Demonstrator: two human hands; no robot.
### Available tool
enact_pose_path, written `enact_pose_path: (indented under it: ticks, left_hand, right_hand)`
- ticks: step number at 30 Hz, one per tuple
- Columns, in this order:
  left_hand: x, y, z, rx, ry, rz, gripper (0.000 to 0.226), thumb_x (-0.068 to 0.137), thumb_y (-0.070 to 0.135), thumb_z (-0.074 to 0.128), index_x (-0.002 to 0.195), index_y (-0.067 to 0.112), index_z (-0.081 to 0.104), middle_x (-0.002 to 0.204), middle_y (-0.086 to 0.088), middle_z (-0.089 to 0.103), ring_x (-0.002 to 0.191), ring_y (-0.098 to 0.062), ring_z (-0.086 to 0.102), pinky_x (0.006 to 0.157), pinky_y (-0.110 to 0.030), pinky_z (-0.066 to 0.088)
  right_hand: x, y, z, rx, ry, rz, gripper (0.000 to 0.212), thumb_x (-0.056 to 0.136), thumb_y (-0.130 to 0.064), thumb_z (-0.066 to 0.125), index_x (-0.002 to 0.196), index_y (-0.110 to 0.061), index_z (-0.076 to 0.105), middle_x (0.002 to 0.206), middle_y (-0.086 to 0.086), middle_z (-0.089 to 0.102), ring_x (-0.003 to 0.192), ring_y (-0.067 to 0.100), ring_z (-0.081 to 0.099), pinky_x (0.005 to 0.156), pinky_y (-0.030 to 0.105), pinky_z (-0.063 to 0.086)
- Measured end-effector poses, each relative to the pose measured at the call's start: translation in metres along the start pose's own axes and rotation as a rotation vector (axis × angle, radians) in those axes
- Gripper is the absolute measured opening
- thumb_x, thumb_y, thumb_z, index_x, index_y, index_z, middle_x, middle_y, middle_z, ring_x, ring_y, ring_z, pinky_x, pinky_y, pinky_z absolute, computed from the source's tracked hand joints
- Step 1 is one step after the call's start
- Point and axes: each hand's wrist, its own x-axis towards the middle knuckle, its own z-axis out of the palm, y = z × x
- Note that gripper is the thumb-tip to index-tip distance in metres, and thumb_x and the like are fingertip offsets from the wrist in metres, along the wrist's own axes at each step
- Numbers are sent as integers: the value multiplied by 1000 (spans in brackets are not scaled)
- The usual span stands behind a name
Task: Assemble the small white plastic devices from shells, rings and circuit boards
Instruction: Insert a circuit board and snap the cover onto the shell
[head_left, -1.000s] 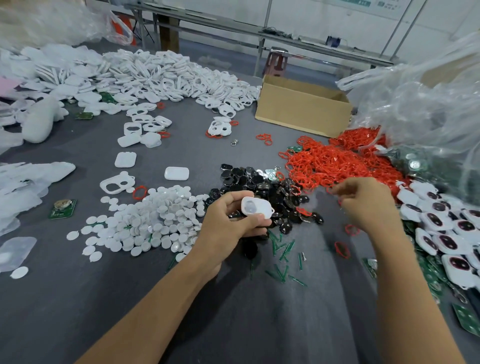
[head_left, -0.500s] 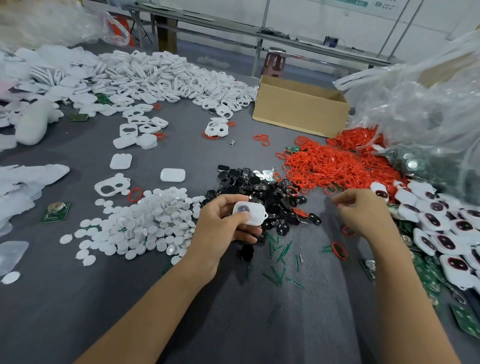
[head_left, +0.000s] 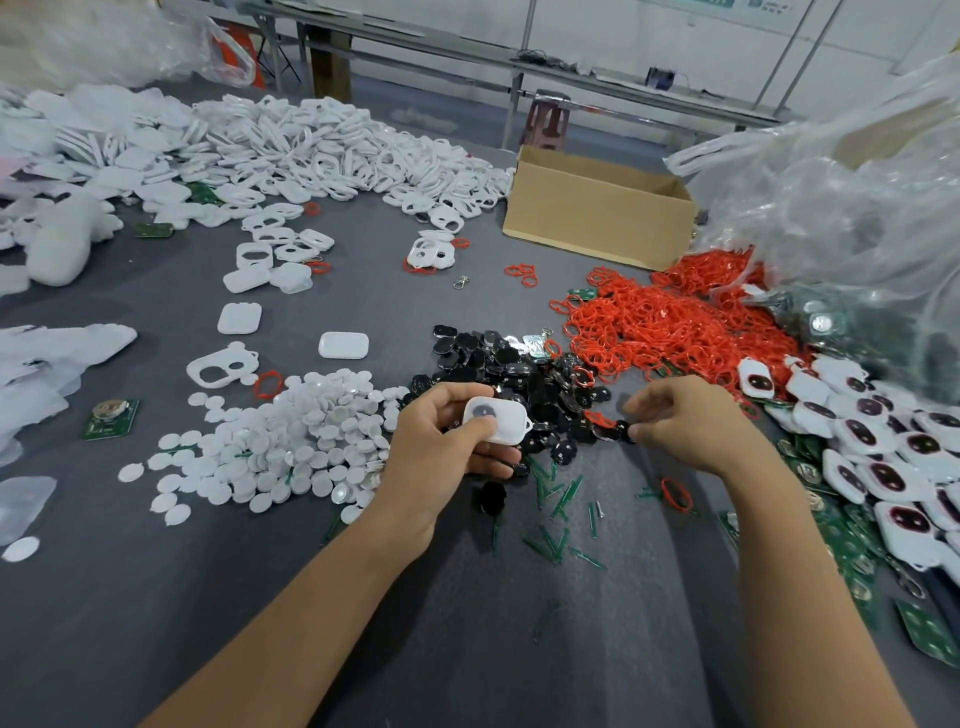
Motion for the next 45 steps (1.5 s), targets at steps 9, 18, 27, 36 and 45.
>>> enact_pose_path:
  ticks: [9,18,27,36,45]
  left_hand:
    - [1,-3,0,-10,-6,-2,19,94,-6,53,104,8,62,90,-12,69,60,-25,70,52,-26,55]
    - [1,-4,-1,-32,-6,-1,23,89,-5,62,106,10,62,98,-14,67,65,-26,71,57,-28,57]
    - [1,-4,-3,-39,-14,6,22,91,-8,57,103,9,63,94,-12,67,63,-25,71,56,-27,57]
    - [2,-5,-3,-37,-21,14,22,91,-9,57,103,9,63,90,-11,68,61,-25,70,56,-27,57]
    - [1,-6,-2,-9,-23,20,22,91,-6,59,105,10,63,91,-8,70,64,-27,71,57,-27,57]
  right_hand:
    - [-2,-4,2,-43,-35,-2,24,78,-7,75,101,-10,70,99,6,70,88,18,61,80,24,43]
    - [-11,-25,-22,-12,215,-118,39,79,10,51,85,-23,70,81,-4,65,74,11,58,69,19,40]
    - [-14,43,-36,-252,-178,385,32,82,-2,67,114,-5,65,117,17,64,107,31,59,94,40,48]
    - [-32,41,-44,-262,-208,355,30,76,-11,78,101,-15,62,110,8,64,103,26,58,89,32,46]
    - [-64,46,-30,-401,-226,176,37,66,-25,84,88,-25,55,103,4,57,99,22,53,74,27,40]
